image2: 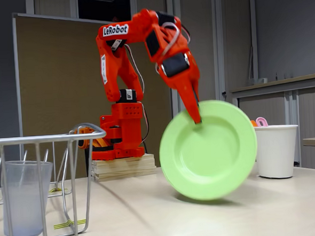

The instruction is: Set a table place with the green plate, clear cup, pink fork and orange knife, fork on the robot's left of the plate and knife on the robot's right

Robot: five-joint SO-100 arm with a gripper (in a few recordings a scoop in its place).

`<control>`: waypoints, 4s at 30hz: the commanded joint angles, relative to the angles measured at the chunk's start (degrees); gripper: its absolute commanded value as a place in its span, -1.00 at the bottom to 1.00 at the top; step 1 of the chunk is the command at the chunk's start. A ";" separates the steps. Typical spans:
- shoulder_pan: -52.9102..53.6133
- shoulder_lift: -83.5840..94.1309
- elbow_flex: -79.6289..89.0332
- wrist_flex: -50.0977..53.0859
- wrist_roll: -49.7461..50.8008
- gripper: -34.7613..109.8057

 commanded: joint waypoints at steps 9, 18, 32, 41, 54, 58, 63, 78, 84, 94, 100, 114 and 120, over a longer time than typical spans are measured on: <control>-5.54 -8.79 11.07 -15.03 15.12 -0.49; -5.45 -10.72 19.16 -20.92 21.62 -0.49; 4.04 -17.93 19.07 -27.60 10.02 -0.49; -4.75 -21.27 19.86 -28.92 22.15 -0.44; -10.11 -19.34 24.70 -32.96 30.15 -0.18; -11.25 -18.81 25.05 -34.72 30.15 -0.15; -15.64 -15.03 27.16 -35.95 34.89 -0.15; -18.28 -6.94 30.85 -34.89 37.53 -0.02; -14.33 -8.09 29.36 -35.16 31.11 -0.02; -10.72 -11.95 27.33 -36.56 27.42 0.14; -14.77 -10.37 26.28 -34.28 31.29 0.14; -13.71 -2.29 18.63 -22.15 18.28 0.17; -5.71 5.10 8.53 -7.29 3.25 0.08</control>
